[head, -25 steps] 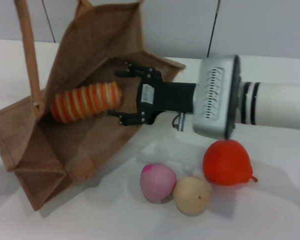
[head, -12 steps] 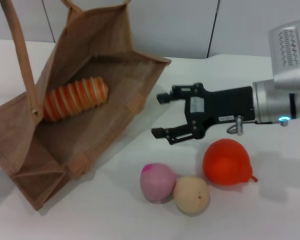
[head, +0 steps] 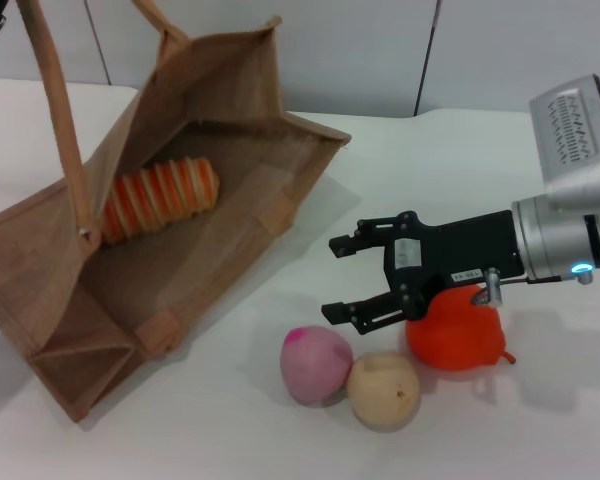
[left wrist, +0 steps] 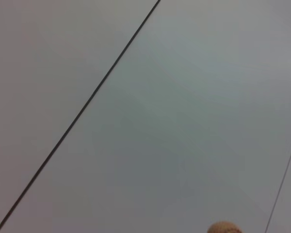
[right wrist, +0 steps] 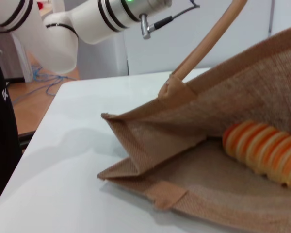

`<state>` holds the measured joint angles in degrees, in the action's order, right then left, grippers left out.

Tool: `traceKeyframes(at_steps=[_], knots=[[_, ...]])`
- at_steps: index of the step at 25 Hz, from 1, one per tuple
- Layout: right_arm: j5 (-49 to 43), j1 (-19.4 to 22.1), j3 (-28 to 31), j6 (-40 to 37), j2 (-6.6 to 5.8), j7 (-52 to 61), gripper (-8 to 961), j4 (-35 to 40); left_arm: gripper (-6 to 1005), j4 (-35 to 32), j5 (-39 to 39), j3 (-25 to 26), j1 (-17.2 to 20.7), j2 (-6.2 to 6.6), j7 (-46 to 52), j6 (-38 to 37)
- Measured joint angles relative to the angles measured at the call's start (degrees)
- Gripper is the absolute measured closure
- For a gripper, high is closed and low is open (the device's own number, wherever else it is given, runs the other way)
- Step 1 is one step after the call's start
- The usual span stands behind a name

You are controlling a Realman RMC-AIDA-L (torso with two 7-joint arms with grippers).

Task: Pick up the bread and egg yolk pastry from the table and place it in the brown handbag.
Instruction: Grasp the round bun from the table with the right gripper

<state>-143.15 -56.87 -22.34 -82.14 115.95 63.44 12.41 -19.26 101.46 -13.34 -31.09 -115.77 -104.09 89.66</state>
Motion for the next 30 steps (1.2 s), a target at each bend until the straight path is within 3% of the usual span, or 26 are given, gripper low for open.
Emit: traceKeyframes(at_steps=[12, 19, 30], knots=[[-0.17, 2.68, -7.89, -6.93, -0.09, 5.54, 75, 5.77, 835, 0.12, -1.44, 0.25, 0.16, 0.11, -0.14, -3.18], [-0.16, 5.82, -10.12, -15.11, -0.04, 5.85, 76, 10.12, 833, 0.12, -1.04, 0.54, 0.86, 0.34, -0.09, -3.35], [0.10, 6.44, -13.14, -16.33, 0.16, 5.66, 77, 10.29, 830, 0.10, -1.18, 0.59, 0.90, 0.61, -0.17, -3.97]])
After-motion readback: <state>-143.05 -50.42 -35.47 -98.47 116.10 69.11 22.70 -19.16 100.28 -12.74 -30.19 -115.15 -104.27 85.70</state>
